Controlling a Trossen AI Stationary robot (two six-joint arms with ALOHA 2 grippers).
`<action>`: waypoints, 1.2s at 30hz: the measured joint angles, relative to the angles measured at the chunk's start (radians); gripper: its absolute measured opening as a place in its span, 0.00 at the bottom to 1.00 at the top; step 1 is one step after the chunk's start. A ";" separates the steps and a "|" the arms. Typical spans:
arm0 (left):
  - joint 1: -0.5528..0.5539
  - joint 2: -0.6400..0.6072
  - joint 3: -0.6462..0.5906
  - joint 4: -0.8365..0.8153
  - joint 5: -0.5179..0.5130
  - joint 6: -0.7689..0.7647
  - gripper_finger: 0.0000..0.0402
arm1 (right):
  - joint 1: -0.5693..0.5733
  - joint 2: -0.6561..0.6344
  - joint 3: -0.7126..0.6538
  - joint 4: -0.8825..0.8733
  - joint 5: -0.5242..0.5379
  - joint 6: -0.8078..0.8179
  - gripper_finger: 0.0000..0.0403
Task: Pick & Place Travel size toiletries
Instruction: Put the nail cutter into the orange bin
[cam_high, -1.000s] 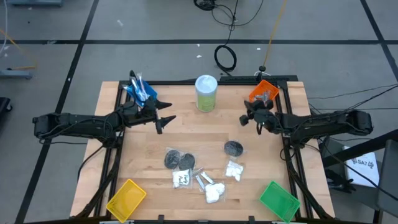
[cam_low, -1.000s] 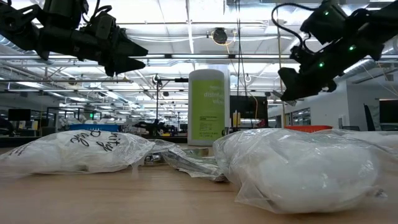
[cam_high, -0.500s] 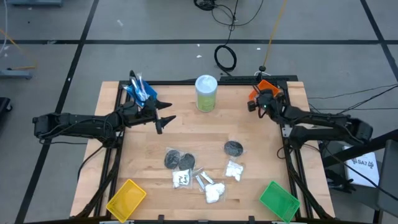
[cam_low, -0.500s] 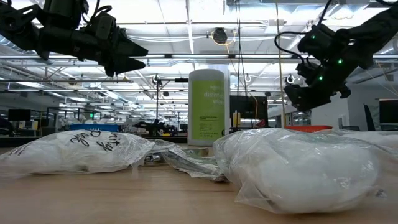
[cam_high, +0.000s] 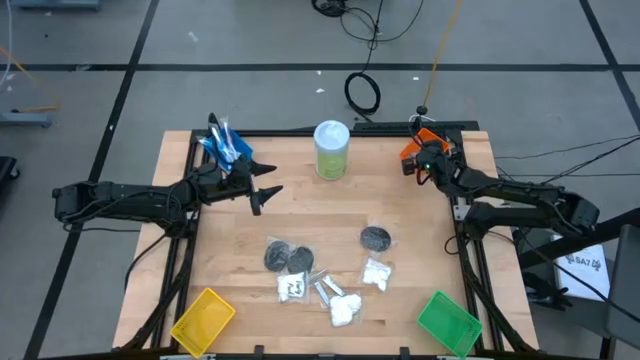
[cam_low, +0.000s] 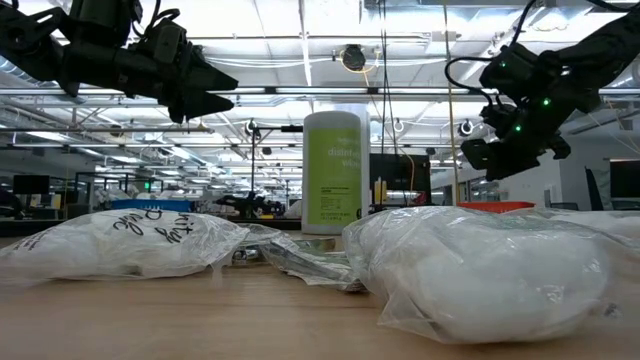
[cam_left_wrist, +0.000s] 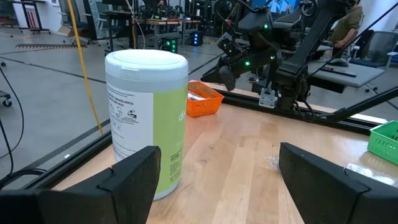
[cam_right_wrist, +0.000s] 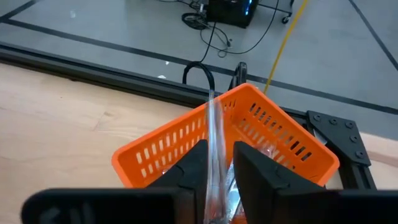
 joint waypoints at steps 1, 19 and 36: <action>0.000 0.000 0.000 0.000 0.000 0.000 0.80 | -0.001 0.000 0.000 0.000 0.000 0.006 0.19; 0.000 0.000 0.000 0.000 0.000 0.000 0.80 | 0.049 0.000 0.000 0.271 -0.530 -0.040 0.30; 0.000 0.000 0.000 0.000 0.000 0.000 0.80 | 0.772 0.209 0.103 0.631 -0.649 -0.197 0.54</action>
